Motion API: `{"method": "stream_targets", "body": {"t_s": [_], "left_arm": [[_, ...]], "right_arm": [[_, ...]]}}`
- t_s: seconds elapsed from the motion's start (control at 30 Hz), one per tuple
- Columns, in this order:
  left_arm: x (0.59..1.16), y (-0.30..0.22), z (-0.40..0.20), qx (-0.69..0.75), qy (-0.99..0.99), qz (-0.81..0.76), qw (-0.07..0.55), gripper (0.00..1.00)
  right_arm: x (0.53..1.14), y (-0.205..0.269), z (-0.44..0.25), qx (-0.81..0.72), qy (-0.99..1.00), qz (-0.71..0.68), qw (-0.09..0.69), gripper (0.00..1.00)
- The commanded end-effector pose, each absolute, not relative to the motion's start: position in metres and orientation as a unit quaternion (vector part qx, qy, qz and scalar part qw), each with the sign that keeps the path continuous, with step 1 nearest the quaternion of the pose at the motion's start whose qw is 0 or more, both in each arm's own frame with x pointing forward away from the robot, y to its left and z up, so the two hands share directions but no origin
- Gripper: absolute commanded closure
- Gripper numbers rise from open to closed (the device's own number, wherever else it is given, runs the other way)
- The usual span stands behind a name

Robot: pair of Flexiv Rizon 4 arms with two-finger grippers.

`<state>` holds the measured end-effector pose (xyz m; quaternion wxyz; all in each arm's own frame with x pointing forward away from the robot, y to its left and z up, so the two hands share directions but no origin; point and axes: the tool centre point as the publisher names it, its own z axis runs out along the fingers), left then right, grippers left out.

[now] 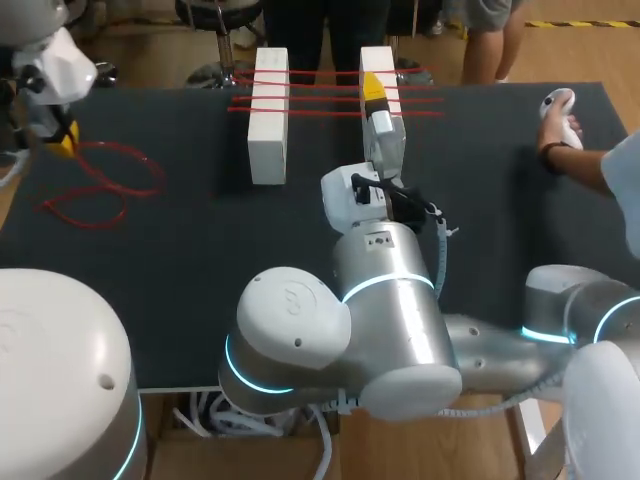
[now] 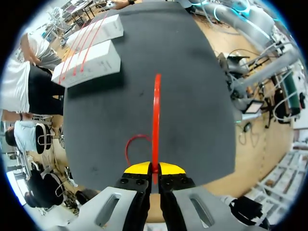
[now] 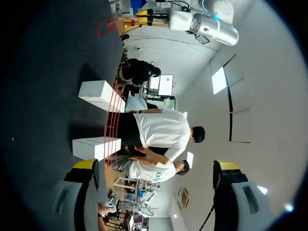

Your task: Grab the tape and strap the tape.

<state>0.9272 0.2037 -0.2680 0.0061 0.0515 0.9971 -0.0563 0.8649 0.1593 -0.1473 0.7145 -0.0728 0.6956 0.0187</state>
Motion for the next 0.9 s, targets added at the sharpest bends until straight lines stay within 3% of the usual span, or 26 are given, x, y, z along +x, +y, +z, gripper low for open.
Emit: {"method": "stream_targets", "body": {"t_s": [0.03,0.1,0.13,0.17,0.2,0.23,0.9], "left_arm": [[0.929,0.218,-0.28,0.056,0.994,-0.096,0.005,1.0],[0.929,0.215,-0.286,0.06,0.993,-0.097,0.0,1.0],[0.928,0.214,-0.288,0.059,0.993,-0.1,-0.002,0.91],[0.928,0.213,-0.291,0.06,0.993,-0.102,-0.012,0.71],[0.928,0.212,-0.292,0.058,0.993,-0.104,-0.011,0.11],[0.928,0.212,-0.292,0.058,0.993,-0.104,-0.011,0.0],[0.928,0.212,-0.292,0.058,0.993,-0.104,-0.011,0.0]], "right_arm": [[0.865,0.157,-0.146,-0.075,0.697,0.019,0.713,0.0],[0.865,0.157,-0.146,-0.075,0.697,0.019,0.713,0.0],[0.865,0.157,-0.146,-0.075,0.697,0.019,0.713,0.0],[0.865,0.157,-0.146,-0.075,0.697,0.019,0.713,0.0],[0.865,0.157,-0.146,-0.075,0.697,0.019,0.713,0.0],[0.865,0.157,-0.146,-0.075,0.697,0.019,0.713,0.0],[0.865,0.157,-0.146,-0.075,0.697,0.019,0.713,0.0]]}}
